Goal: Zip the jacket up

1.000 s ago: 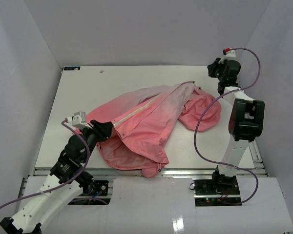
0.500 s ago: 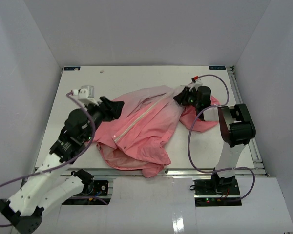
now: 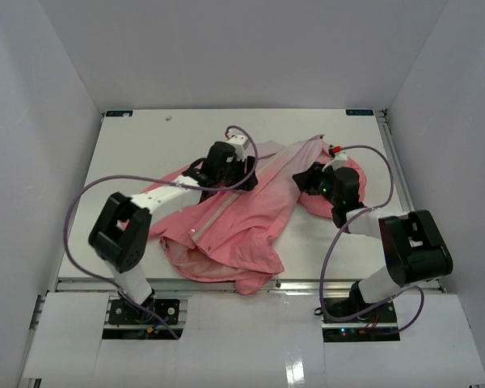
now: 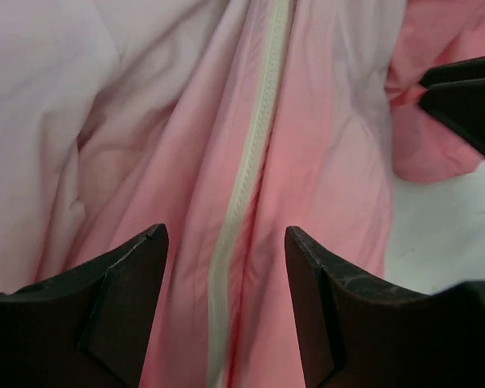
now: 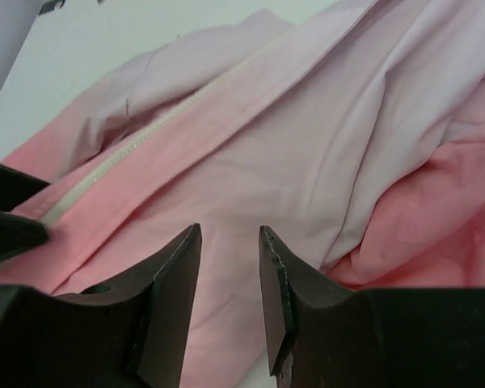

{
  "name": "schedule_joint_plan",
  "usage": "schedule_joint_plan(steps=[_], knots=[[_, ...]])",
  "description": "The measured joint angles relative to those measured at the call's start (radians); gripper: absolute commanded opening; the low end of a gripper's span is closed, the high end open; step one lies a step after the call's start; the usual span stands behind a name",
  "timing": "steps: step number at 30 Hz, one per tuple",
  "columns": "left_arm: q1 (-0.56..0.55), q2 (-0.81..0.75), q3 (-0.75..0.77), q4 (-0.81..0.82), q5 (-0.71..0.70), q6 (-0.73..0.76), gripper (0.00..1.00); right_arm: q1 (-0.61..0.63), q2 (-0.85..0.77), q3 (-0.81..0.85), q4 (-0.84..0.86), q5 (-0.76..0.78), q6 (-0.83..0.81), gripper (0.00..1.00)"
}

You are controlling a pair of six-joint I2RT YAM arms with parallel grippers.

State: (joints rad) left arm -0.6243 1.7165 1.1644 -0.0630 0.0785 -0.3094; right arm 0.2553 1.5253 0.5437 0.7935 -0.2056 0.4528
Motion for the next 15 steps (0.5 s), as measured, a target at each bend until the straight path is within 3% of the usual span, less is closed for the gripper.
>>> schedule_joint_plan(steps=[2, 6, 11, 15], knots=[[-0.001, 0.110, 0.093, -0.015, 0.009, 0.030, 0.54, 0.001, -0.040, 0.008, -0.021, 0.040, 0.010, 0.51], [0.000, 0.231, 0.166, -0.002, 0.020, 0.061, 0.02, 0.001, -0.025, 0.147, -0.147, 0.142, 0.065, 0.54], [-0.005, 0.191, -0.010, 0.175, 0.041, 0.061, 0.00, 0.001, 0.142, 0.451, -0.284, 0.210, 0.124, 0.55], [-0.018, 0.109, -0.161, 0.285, 0.039, 0.058, 0.00, 0.001, 0.251, 0.538, -0.338, 0.231, 0.168, 0.58]])
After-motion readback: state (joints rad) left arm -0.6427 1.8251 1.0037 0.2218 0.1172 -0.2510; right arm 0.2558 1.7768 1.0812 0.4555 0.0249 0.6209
